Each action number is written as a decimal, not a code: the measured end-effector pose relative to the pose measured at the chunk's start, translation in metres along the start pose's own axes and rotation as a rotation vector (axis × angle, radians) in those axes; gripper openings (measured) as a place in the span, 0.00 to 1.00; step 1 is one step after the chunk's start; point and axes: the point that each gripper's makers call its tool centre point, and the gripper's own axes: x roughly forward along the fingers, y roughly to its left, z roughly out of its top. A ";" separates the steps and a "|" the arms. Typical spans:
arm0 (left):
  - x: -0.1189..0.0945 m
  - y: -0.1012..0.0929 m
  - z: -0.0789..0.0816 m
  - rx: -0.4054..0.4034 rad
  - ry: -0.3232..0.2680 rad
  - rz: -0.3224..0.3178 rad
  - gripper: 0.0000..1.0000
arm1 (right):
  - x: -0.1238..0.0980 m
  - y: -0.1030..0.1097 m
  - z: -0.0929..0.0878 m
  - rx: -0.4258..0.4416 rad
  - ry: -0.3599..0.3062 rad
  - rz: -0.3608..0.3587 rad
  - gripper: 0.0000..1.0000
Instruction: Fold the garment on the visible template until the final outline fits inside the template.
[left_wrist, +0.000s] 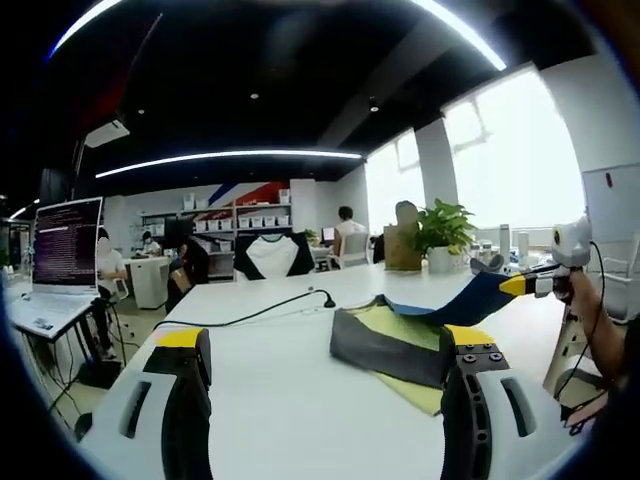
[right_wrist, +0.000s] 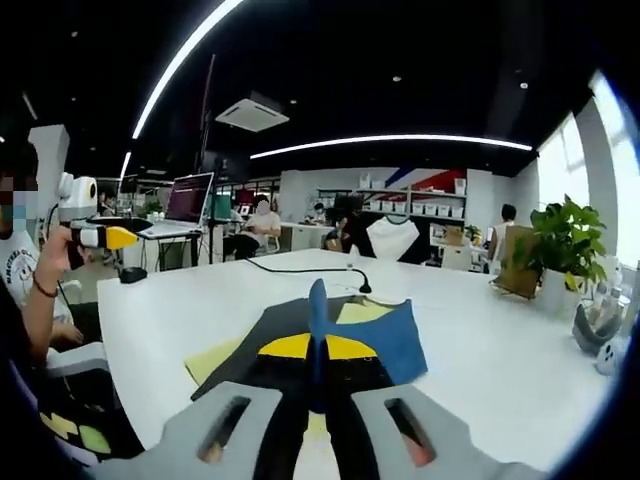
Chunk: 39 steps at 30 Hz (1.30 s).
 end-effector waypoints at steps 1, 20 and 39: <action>0.001 -0.002 -0.001 0.001 0.003 -0.004 1.00 | -0.001 -0.002 0.001 0.003 -0.005 -0.005 0.00; 0.011 -0.032 -0.001 0.008 -0.022 -0.076 1.00 | -0.010 -0.017 0.003 0.021 -0.017 -0.043 0.00; 0.030 -0.076 -0.020 0.031 0.023 -0.182 1.00 | -0.024 -0.039 0.009 0.050 -0.044 -0.079 0.00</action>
